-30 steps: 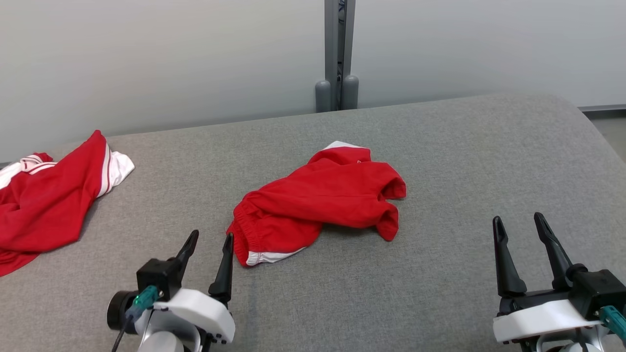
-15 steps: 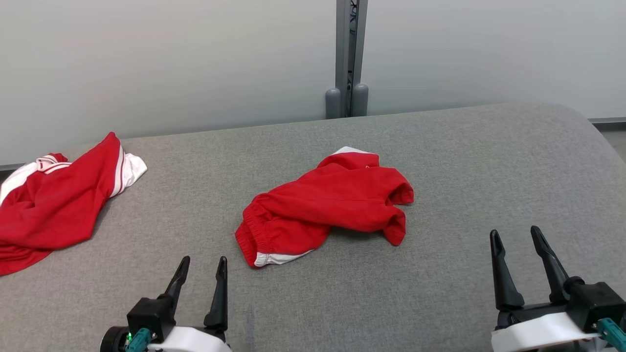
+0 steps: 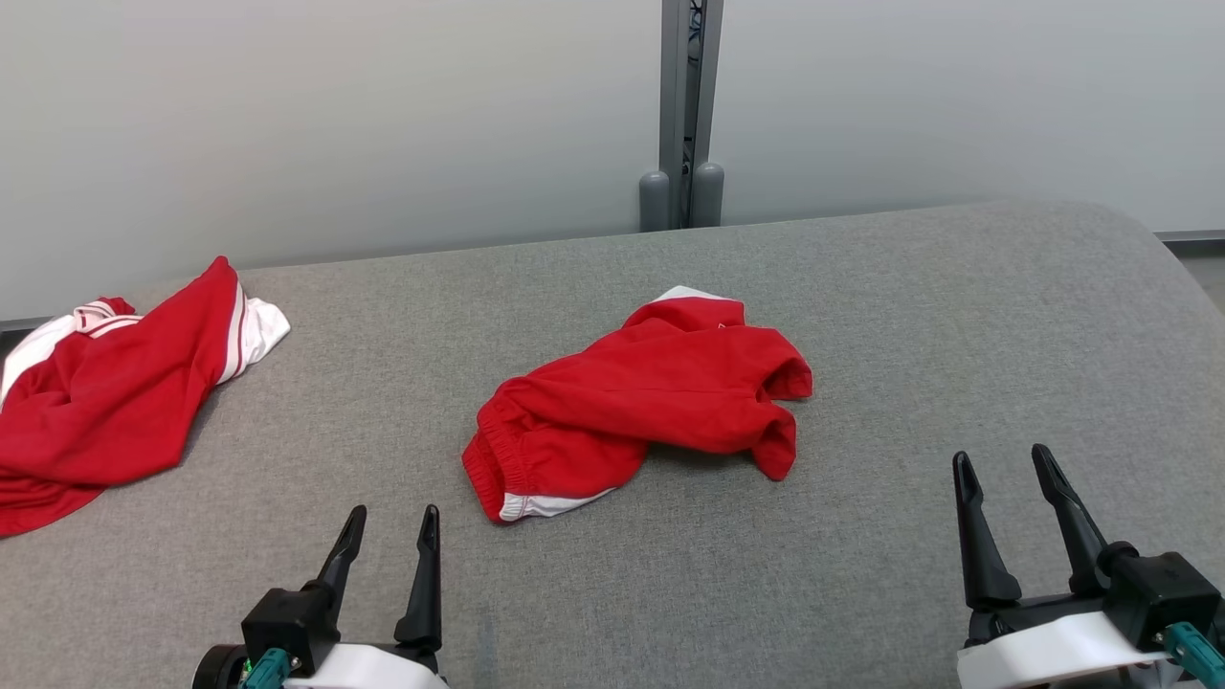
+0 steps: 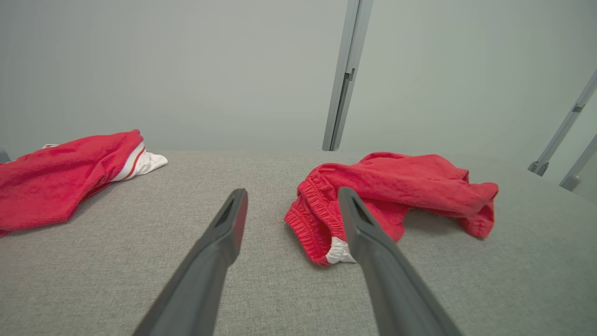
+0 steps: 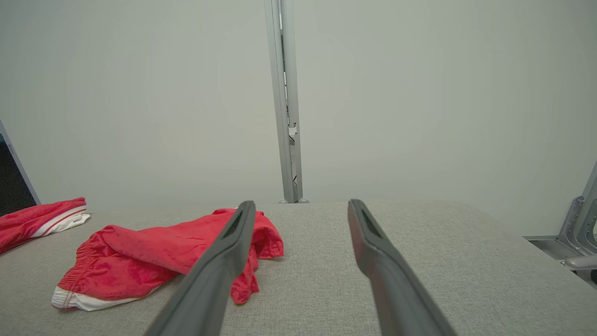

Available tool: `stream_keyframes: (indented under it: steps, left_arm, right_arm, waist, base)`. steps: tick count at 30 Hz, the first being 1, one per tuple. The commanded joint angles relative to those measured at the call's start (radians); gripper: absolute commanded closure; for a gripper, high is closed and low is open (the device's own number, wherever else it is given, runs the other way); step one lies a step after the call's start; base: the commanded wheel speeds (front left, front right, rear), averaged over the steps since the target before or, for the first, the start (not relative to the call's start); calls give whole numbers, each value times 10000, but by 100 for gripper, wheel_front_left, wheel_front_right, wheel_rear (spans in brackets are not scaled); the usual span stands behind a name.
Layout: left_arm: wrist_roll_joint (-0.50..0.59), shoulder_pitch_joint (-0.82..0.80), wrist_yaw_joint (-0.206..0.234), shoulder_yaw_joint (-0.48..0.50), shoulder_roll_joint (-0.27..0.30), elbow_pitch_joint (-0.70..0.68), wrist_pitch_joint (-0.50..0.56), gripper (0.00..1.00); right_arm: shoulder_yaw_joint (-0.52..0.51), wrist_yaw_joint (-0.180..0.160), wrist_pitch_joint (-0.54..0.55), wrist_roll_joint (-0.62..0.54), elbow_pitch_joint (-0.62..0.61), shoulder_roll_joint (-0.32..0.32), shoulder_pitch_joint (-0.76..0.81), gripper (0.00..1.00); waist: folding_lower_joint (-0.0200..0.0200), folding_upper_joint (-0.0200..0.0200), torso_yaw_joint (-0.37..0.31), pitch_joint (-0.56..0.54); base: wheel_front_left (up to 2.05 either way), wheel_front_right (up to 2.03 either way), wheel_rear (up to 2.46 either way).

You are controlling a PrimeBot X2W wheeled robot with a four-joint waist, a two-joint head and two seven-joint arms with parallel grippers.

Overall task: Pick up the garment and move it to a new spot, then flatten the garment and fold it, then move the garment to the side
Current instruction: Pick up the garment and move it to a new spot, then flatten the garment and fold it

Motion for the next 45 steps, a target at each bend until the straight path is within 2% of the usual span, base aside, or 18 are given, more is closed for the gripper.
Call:
stream_keyframes:
  steps: [1, 11, 22, 31, 43, 45]
  left_arm:
    - [-91, 10, 15, 2, 27, -16, -19, 0]
    - [-138, -104, 5, -41, 26, 109, -19, 0]
    - [6, -545, -223, -405, 28, 763, -19, 0]
    - [257, -1845, -618, -1029, 28, 2759, -18, 0]
    - [242, -3834, -868, -1153, 185, 5627, 26, 1]
    - [205, -4011, -931, -1207, 164, 5759, 3, 58]
  right_arm:
    - [-33, 5, -53, 48, 8, -63, -47, 0]
    - [-59, 5, -53, 73, -16, -63, -18, 0]
    - [-1, 5, -53, 82, 6, -63, -154, 0]
    - [106, 5, -53, 119, -20, -65, -502, 0]
    - [101, 5, -53, 188, -61, -62, -827, 0]
    - [63, 5, -53, 201, -72, -62, -817, 0]
  waist:
    - [0, 0, -2, -2]
    - [0, 0, -16, 56]
    - [0, 0, -229, 299]
    - [0, 0, -675, 951]
    - [0, 0, -1261, 1668]
    - [0, 0, -1268, 1690]
  base:
    - [0, 0, 0]
    - [0, 0, 0]
    - [0, 0, 0]
    - [0, 0, 0]
    - [0, 0, 0]
    - [0, 0, 0]
